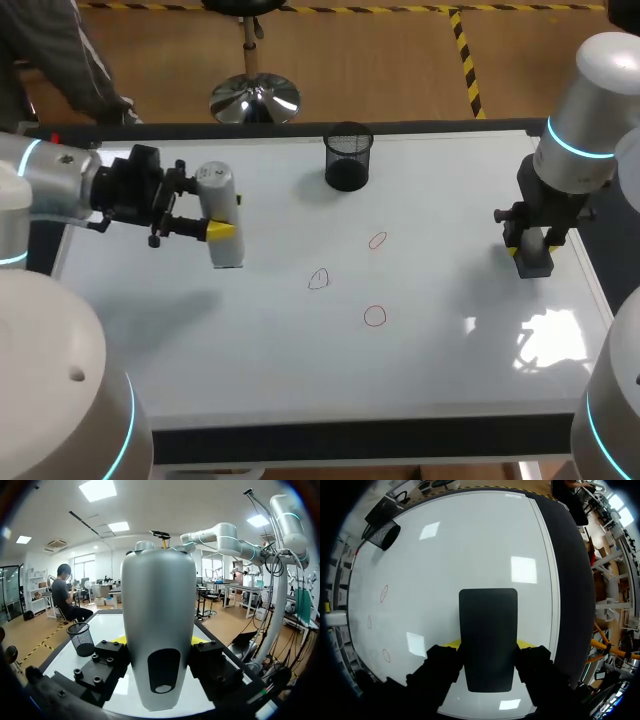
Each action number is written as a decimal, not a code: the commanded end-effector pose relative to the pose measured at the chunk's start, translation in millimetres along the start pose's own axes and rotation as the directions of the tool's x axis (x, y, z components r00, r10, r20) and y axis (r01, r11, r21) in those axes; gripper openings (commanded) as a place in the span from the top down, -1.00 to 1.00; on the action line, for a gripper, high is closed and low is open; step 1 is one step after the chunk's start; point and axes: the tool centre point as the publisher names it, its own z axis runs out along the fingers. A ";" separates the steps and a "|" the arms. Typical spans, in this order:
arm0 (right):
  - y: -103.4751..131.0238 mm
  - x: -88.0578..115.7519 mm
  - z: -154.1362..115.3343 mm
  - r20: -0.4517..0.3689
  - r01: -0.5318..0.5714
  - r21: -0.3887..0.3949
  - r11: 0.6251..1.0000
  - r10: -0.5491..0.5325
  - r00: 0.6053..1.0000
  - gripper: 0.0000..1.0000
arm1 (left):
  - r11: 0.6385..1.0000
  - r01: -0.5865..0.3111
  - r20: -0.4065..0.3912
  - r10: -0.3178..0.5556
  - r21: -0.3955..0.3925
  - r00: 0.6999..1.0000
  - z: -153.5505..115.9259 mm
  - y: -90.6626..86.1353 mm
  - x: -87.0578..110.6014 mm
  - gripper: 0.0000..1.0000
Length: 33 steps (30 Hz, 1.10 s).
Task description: Pick up the inspection probe, press it on each red-marked spot on the whiteboard one by one, put down the probe, pick up the eraser, and wipe off all the red marks.
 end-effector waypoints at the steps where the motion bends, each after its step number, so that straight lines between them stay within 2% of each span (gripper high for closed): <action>1: -0.1 -0.6 -0.8 -0.001 0.001 0.000 1.000 -0.001 1.000 1.00 | 1.000 -0.009 0.014 0.009 -0.007 1.000 -13.2 -5.6 5.6 1.00; 27: -0.1 -0.6 -0.8 -0.001 0.001 0.000 1.000 -0.001 1.000 1.00 | 1.000 0.001 0.096 0.002 -0.031 0.995 -74.4 12.5 22.4 1.00; 33: -0.1 -0.6 -0.8 -0.001 0.001 0.000 1.000 -0.001 1.000 1.00 | 0.999 0.003 0.102 0.000 -0.034 0.995 -76.9 13.0 22.8 1.00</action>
